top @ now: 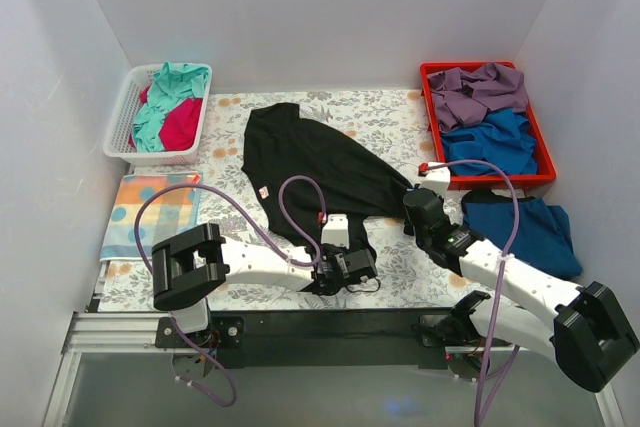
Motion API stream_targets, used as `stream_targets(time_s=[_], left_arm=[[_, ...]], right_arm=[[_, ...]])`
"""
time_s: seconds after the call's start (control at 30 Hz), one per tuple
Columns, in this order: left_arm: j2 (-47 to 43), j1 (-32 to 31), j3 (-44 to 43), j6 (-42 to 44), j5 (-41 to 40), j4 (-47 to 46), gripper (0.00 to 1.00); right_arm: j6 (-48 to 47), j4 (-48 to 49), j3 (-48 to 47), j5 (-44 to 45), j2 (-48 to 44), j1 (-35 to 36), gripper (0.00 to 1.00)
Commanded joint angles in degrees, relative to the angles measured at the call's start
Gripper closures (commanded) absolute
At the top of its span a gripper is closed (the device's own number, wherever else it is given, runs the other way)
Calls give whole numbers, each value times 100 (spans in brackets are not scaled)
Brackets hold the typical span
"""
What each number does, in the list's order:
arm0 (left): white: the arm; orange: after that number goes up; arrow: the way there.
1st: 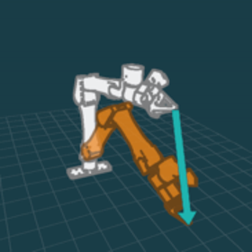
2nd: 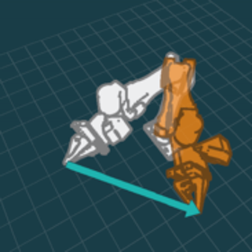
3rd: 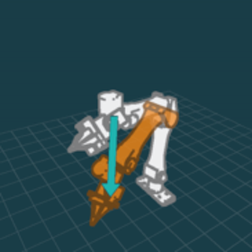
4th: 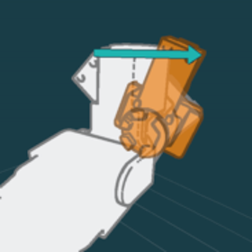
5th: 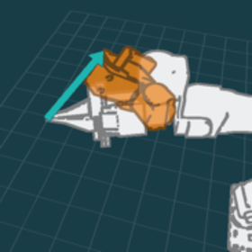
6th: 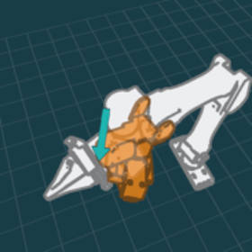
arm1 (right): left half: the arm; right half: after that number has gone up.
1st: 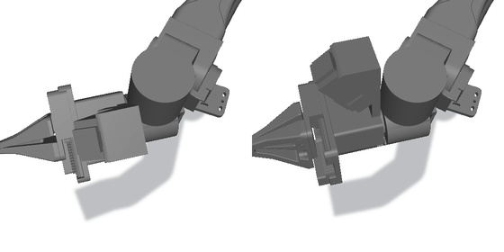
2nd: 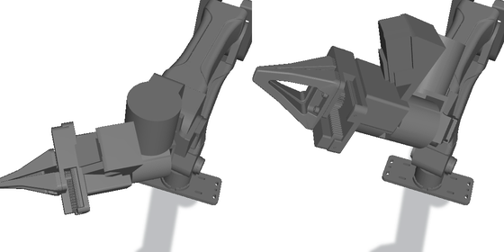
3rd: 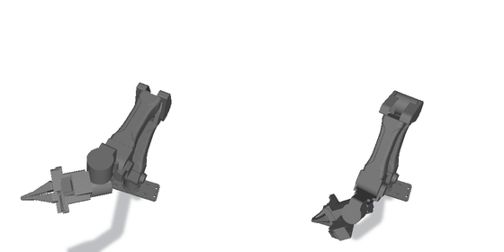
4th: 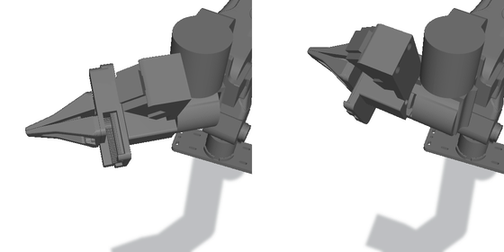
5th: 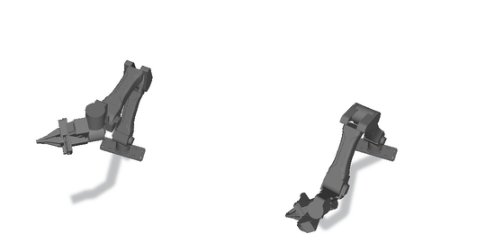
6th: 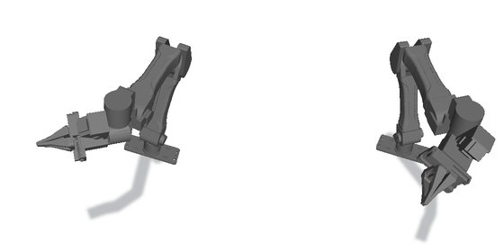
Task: Fold and stack the t-shirts
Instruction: Flatten out the tshirt
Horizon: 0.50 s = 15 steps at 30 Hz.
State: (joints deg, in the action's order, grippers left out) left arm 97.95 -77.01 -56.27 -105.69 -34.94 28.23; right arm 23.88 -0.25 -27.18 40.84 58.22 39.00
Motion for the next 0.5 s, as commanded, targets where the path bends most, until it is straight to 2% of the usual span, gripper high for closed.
stream_targets(time_s=[0.0,0.2,0.47], left_arm=[[-48,159,185,-636,-497,605,34],[-548,678,836,-769,-364,403,34],[-1094,1644,1364,-296,-189,183,34]], right_arm=[[108,104,90,38,-161,-16,99],[108,96,99,-32,-153,-16,99],[152,87,134,-24,-205,-24,99]])
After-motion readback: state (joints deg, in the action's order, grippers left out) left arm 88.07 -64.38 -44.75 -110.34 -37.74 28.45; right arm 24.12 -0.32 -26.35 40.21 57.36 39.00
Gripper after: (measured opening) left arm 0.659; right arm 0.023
